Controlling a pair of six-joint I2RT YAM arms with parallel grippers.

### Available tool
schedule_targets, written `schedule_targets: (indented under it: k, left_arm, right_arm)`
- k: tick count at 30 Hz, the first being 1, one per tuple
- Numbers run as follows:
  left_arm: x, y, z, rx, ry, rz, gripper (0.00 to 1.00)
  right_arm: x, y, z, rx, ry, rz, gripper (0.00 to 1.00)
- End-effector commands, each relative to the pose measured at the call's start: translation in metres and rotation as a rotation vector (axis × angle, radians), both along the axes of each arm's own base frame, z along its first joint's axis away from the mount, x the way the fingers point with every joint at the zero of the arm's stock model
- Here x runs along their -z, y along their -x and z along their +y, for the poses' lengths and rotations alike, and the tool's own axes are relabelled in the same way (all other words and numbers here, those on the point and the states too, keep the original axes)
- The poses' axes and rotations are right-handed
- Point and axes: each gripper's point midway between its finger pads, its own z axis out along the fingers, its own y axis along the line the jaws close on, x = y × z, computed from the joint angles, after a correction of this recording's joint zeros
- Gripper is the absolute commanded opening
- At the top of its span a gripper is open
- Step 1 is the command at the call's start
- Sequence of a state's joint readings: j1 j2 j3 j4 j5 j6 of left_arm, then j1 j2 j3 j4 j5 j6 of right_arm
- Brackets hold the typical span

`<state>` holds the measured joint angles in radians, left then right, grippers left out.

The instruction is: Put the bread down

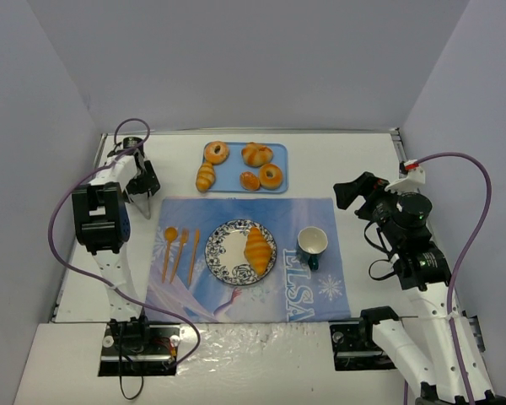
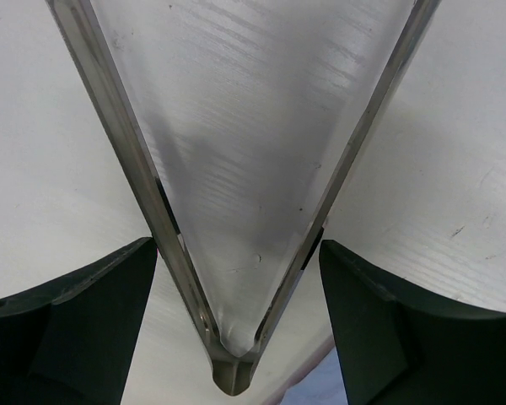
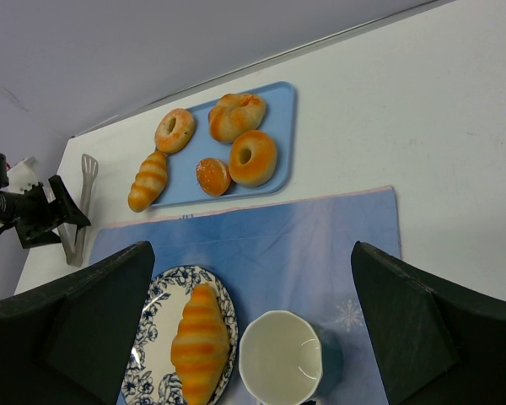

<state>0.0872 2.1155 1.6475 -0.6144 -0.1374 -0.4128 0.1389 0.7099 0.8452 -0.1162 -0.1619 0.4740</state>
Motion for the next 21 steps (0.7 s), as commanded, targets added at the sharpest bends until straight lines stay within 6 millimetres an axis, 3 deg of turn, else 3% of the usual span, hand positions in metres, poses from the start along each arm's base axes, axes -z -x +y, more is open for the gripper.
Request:
schedule_targets:
  k: [1, 8, 12, 14, 17, 19, 21]
  left_arm:
    - [-0.053, -0.022, 0.008, -0.028, -0.017, -0.154, 0.75]
    - [-0.107, -0.021, 0.008, -0.024, -0.027, -0.266, 0.75]
    - [-0.146, -0.015, 0.001, -0.007, -0.011, -0.343, 0.76]
    - [-0.176, -0.009, -0.008, 0.019, 0.000, -0.402, 0.76]
    - [-0.215, 0.004, -0.035, 0.097, 0.009, -0.474, 0.76]
    - [-0.239, 0.018, -0.072, 0.196, 0.008, -0.515, 0.78]
    - [-0.264, 0.035, -0.095, 0.269, 0.007, -0.563, 0.79]
  right_arm:
    - [-0.030, -0.003, 0.002, -0.012, -0.006, -0.103, 1.00]
    - [-0.029, -0.003, 0.001, -0.011, 0.000, -0.098, 1.00]
    - [-0.030, -0.003, 0.001, -0.009, 0.001, -0.102, 1.00]
    - [-0.032, -0.002, 0.001, -0.011, 0.000, -0.107, 1.00]
    - [-0.037, -0.001, 0.001, -0.012, -0.003, -0.117, 1.00]
    - [-0.039, 0.000, 0.002, -0.016, -0.004, -0.122, 1.00]
    - [-0.042, 0.000, 0.002, -0.017, -0.005, -0.128, 1.00]
